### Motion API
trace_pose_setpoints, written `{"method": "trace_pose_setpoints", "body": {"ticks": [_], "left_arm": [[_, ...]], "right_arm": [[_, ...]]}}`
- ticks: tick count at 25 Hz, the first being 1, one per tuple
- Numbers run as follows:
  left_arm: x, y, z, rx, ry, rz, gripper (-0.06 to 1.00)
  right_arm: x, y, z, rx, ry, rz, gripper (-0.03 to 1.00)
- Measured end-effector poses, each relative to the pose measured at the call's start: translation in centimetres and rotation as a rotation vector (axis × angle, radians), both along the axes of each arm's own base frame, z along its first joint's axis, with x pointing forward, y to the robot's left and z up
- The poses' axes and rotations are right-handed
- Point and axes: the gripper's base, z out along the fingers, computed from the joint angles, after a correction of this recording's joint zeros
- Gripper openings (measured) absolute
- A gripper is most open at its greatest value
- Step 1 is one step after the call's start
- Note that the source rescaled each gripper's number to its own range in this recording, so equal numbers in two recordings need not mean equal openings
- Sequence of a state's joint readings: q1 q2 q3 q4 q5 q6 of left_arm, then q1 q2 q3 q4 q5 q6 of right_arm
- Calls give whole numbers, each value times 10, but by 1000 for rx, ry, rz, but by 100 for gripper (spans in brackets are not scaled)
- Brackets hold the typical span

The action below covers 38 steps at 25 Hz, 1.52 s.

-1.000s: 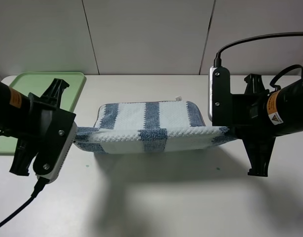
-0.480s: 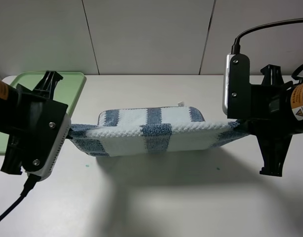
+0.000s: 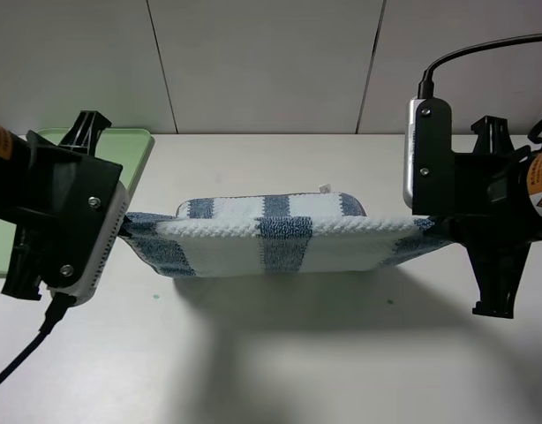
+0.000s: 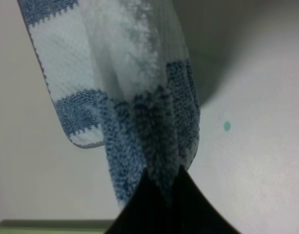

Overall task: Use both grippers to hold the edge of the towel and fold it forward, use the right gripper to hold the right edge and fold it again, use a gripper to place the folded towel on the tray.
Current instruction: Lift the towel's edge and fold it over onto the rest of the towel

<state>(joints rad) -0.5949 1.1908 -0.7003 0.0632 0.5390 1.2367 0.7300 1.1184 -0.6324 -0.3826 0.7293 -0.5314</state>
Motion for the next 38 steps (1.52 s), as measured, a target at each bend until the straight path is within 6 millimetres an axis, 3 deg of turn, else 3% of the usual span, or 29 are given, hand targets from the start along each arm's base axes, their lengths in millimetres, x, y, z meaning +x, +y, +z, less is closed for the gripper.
{"method": "trace_pose_setpoints", "body": {"ticks": [11,15,25,32,38], "left_arm": [[3,3,1,26,-37,23,0],[6,1,-5,43,-18,24,0],[31,-13,-42,119,27,-17,0],[56,-27,-47,141,6,-11,0],[67,-32,-51,184,-6,-25,0]], "right_arm": [[2,3,1,19,-16,14,0],[6,6,-8,-7,16,13,0],[31,7,-18,-32,35,-14,0],[49,2,-32,-47,62,-47,0],[66,12,-38,-72,80,-33,0]]}}
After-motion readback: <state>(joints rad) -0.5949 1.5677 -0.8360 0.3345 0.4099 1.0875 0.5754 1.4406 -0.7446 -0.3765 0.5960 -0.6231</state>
